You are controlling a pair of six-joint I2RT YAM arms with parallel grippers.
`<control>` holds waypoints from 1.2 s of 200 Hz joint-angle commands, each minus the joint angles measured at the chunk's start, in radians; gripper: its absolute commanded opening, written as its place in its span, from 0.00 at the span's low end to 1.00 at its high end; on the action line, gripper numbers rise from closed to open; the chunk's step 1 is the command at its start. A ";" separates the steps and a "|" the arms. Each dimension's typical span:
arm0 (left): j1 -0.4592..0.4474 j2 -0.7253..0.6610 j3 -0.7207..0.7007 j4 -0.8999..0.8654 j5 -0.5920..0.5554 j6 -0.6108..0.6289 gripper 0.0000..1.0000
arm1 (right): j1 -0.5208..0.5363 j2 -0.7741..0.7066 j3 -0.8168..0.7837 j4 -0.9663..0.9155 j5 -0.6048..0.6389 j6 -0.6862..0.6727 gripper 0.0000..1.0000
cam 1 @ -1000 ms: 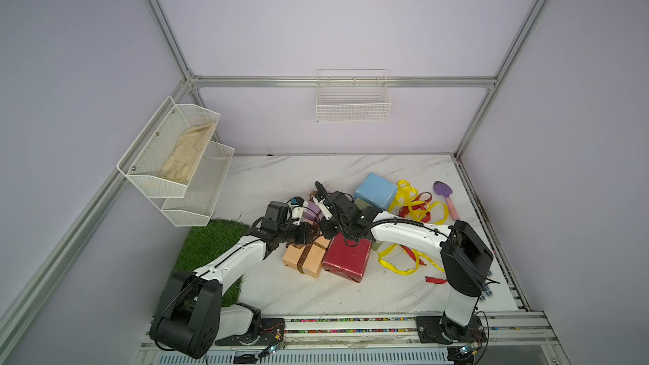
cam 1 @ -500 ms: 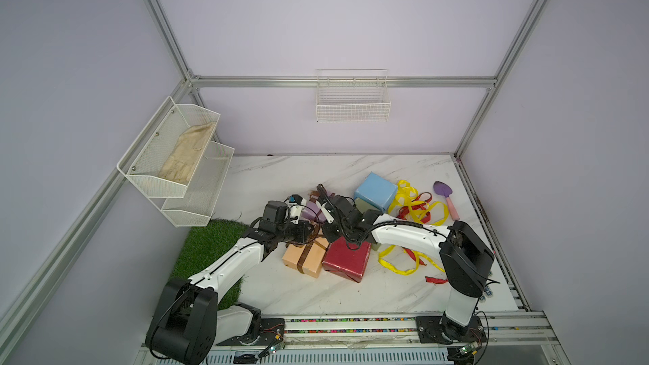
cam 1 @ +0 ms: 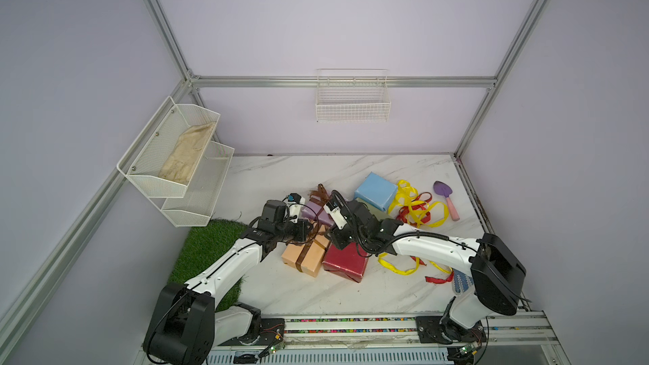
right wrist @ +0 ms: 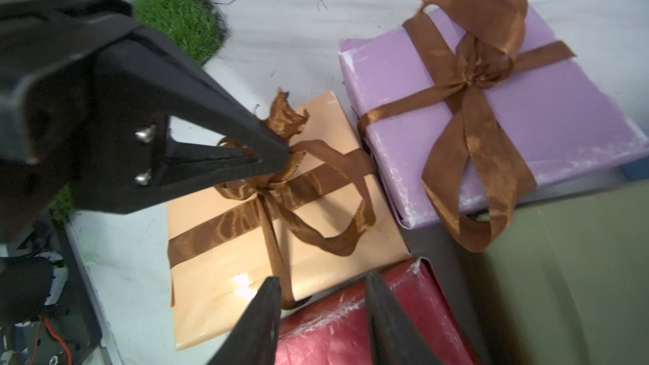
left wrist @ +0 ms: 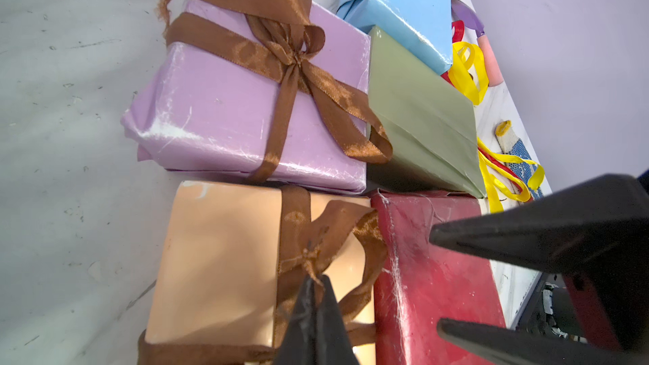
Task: Untie the ribbon bows on the gift boxes
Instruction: Untie the ribbon from the gift box.
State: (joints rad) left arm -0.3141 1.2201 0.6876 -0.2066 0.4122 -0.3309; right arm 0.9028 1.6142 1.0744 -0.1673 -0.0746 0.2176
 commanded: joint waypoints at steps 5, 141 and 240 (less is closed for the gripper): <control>0.005 0.000 0.062 0.023 0.013 -0.012 0.01 | 0.023 0.011 -0.028 0.091 -0.065 0.012 0.38; 0.005 0.037 0.035 0.039 -0.001 -0.002 0.22 | 0.073 0.085 -0.063 0.235 -0.041 0.066 0.32; 0.006 0.077 0.058 0.047 0.014 0.003 0.06 | 0.080 0.135 -0.089 0.296 -0.053 0.103 0.31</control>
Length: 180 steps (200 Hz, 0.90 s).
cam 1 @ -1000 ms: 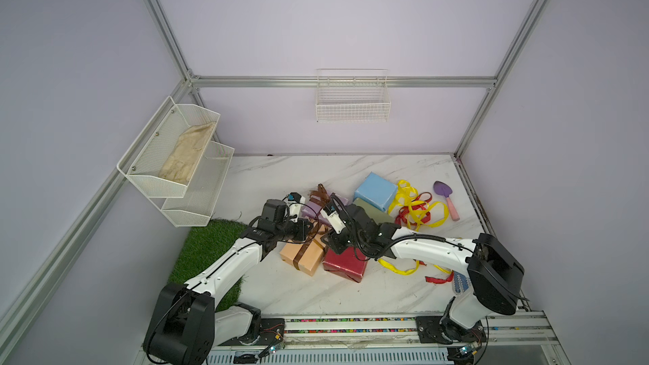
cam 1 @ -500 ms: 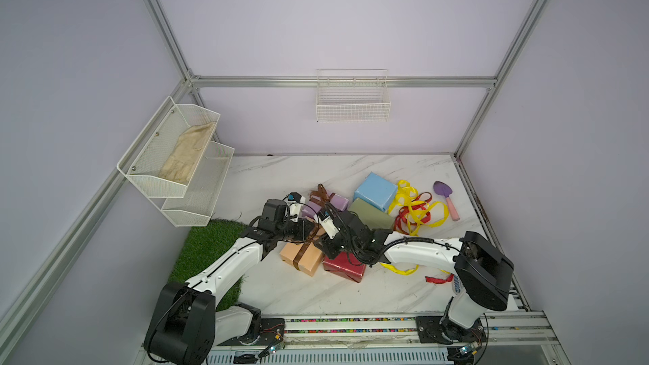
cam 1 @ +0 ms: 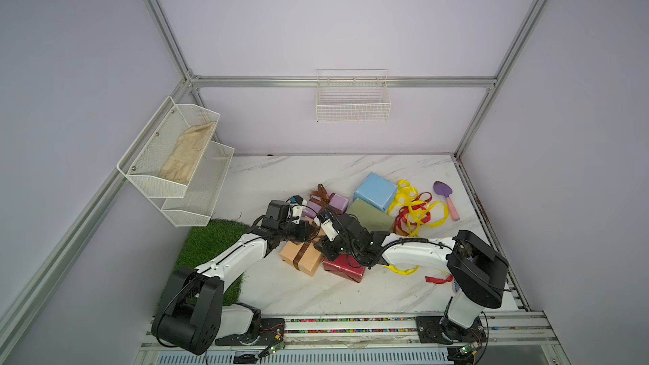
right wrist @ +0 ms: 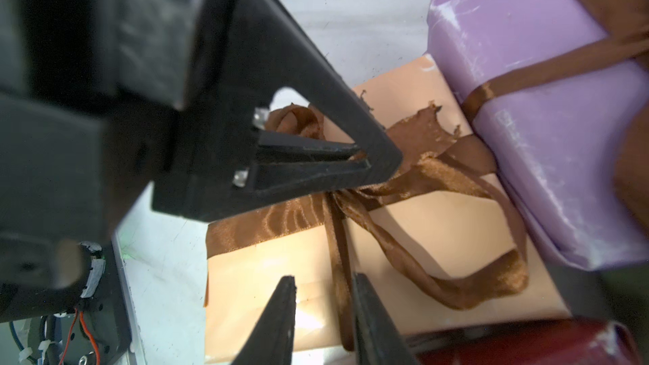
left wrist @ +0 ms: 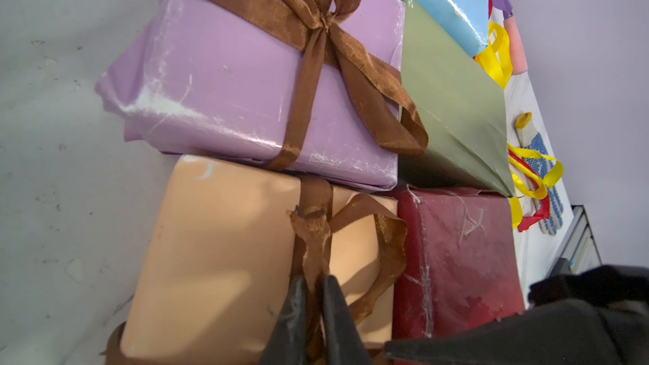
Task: Untie the ribbon bows on the gift boxes
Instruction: Untie the ribbon from the gift box.
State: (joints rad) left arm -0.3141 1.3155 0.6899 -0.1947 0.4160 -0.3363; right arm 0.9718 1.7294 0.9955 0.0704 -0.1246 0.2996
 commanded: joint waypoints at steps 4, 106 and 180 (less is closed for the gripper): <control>0.005 -0.023 0.054 0.036 0.008 0.008 0.06 | 0.012 0.022 -0.011 0.065 -0.003 0.022 0.31; 0.006 -0.129 0.054 0.018 -0.016 -0.015 0.00 | 0.024 0.065 -0.046 0.179 0.082 0.099 0.30; 0.006 -0.188 0.074 -0.013 -0.026 -0.018 0.00 | 0.024 0.103 -0.049 0.183 0.114 0.128 0.30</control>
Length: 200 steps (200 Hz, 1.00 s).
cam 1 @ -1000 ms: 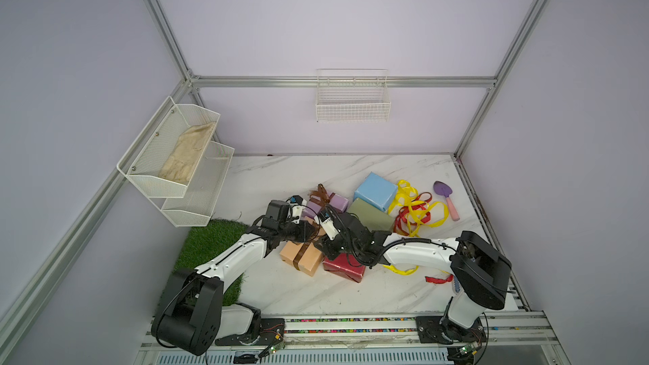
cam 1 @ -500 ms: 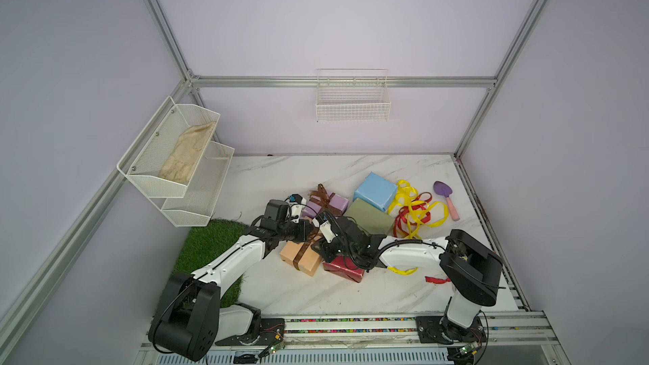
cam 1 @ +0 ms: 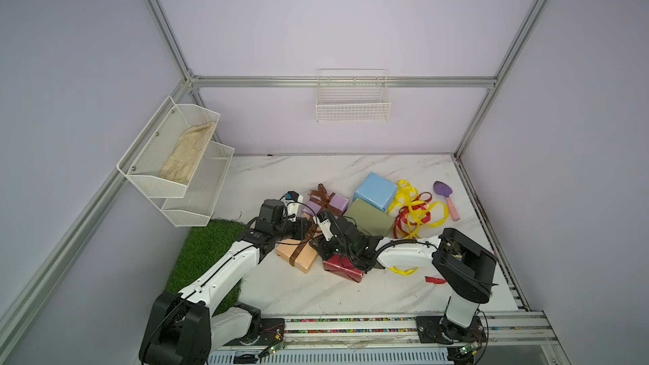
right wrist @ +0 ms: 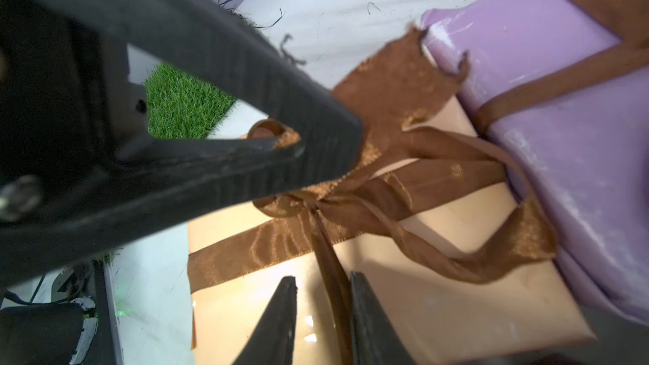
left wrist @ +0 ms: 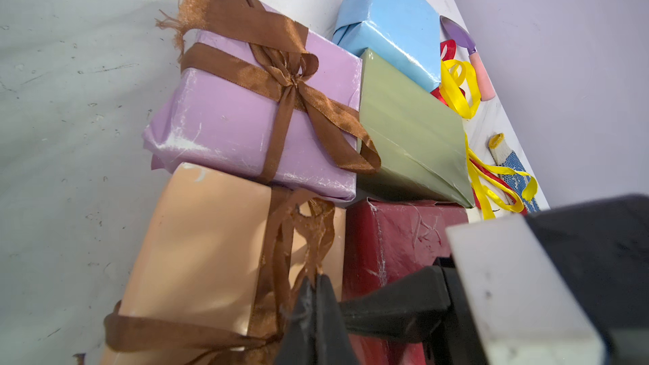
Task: Untie the ribbon bows on the gift boxes
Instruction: Untie the ribbon from the gift box.
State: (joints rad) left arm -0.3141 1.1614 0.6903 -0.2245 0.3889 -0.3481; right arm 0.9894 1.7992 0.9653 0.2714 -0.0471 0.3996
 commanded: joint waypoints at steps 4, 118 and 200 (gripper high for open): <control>0.006 -0.035 0.074 0.016 0.003 -0.008 0.00 | 0.006 0.035 -0.019 -0.019 0.038 0.028 0.30; 0.005 -0.229 0.192 -0.058 -0.152 -0.025 0.00 | 0.006 0.077 0.004 -0.044 0.056 0.033 0.30; 0.007 -0.359 0.211 -0.111 -0.291 -0.022 0.01 | 0.006 0.061 0.016 -0.069 0.055 0.023 0.30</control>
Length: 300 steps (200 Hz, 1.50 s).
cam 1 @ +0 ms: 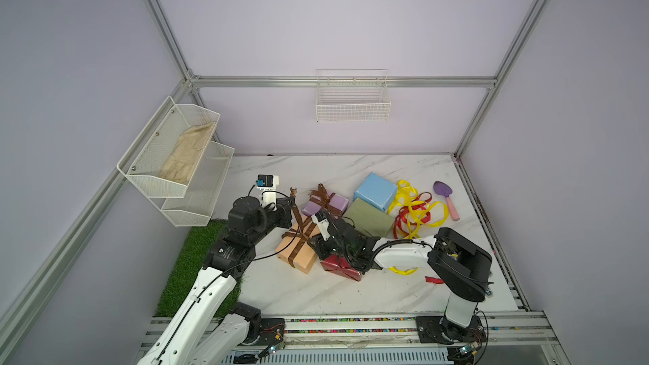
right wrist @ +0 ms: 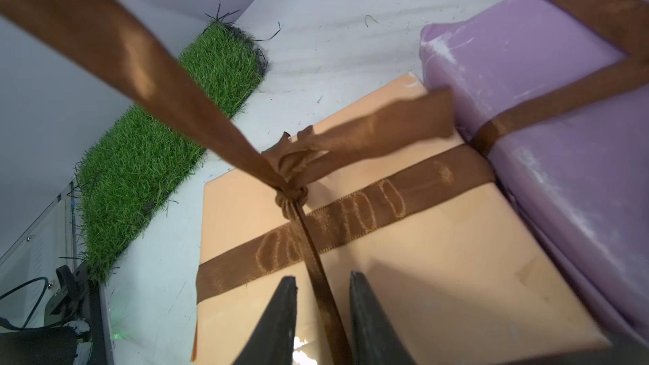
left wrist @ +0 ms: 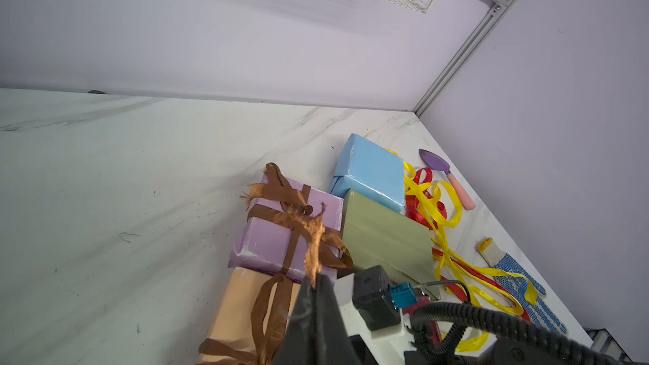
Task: Untie the ribbon bows on the gift boxes
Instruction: Untie the ribbon from the gift box.
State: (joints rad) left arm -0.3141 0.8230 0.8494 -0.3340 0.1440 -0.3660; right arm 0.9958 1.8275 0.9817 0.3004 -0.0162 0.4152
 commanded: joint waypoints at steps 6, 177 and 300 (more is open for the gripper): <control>0.007 -0.018 0.047 -0.006 -0.042 -0.002 0.01 | 0.000 0.025 0.005 -0.109 0.022 0.001 0.30; 0.007 -0.028 -0.076 -0.012 -0.260 -0.042 0.08 | 0.000 0.042 0.207 -0.261 -0.092 -0.223 0.34; 0.040 0.164 -0.093 0.042 -0.261 -0.055 0.22 | 0.000 -0.032 0.170 -0.280 -0.071 -0.237 0.00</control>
State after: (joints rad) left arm -0.2905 0.9676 0.7937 -0.3393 -0.1257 -0.4034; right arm 0.9958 1.8759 1.1744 0.0292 -0.0982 0.1947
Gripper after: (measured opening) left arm 0.219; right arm 0.044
